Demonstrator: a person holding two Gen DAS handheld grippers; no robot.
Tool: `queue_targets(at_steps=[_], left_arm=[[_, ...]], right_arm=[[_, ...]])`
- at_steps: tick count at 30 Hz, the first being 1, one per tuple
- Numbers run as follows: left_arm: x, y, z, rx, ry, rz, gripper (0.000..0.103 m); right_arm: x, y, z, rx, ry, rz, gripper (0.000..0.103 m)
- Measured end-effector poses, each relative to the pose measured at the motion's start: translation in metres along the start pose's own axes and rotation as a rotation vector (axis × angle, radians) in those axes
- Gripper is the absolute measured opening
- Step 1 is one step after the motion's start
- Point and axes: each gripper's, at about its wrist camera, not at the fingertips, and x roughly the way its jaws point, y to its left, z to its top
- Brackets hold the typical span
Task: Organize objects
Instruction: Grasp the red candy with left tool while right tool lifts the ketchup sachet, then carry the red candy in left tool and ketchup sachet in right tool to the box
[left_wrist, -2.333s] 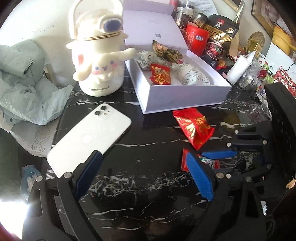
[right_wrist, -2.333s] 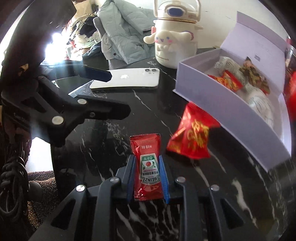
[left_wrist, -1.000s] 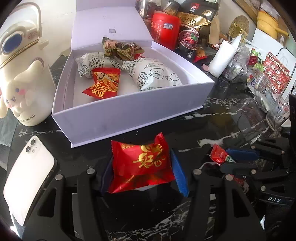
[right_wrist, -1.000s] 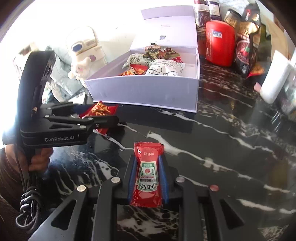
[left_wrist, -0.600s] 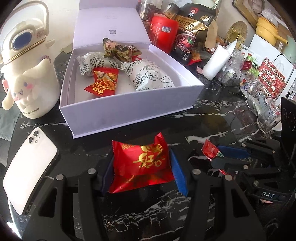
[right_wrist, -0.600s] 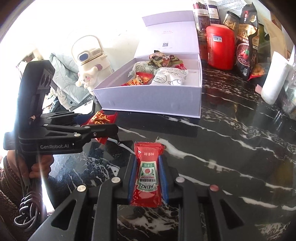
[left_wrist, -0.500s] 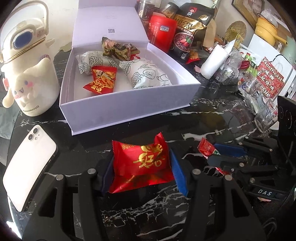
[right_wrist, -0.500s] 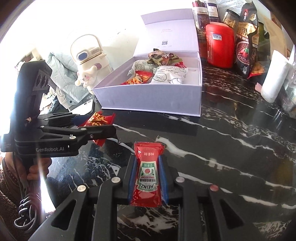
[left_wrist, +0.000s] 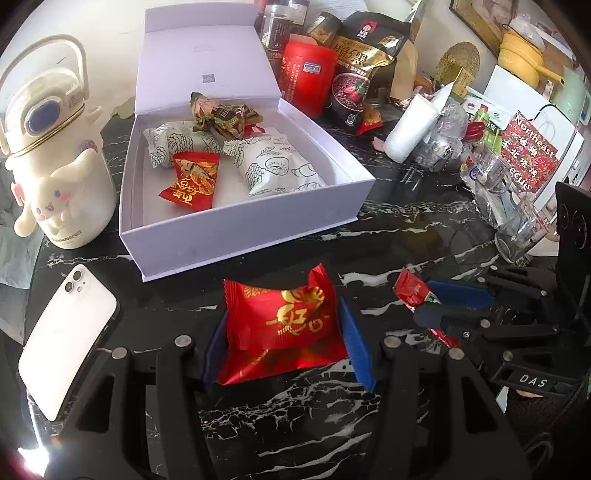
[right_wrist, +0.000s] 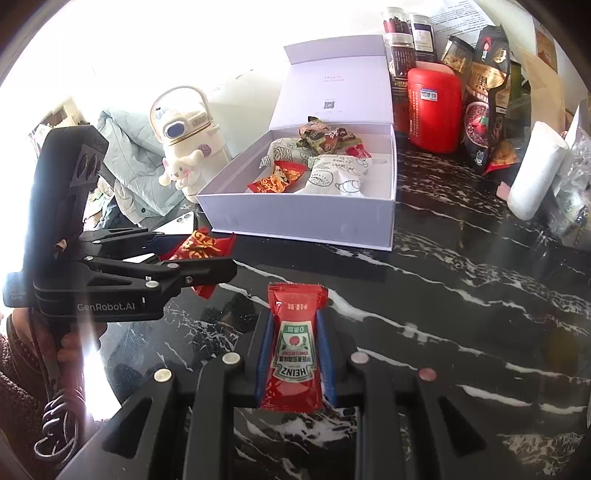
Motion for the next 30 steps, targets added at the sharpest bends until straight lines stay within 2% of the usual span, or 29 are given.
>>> queue_targets(at_steps=[19,30], left_arm=[[-0.021,-0.022,-0.014,0.032,-0.012,0.01,0.054],[-0.01,-0.025,-0.012,0.034,0.027,-0.016,0.054]], right_arm=[[-0.02,0.006,-0.017,0.02,-0.025,0.023,0.023],[-0.018,0.0,-0.014,0.038,-0.016,0.018,0.023]])
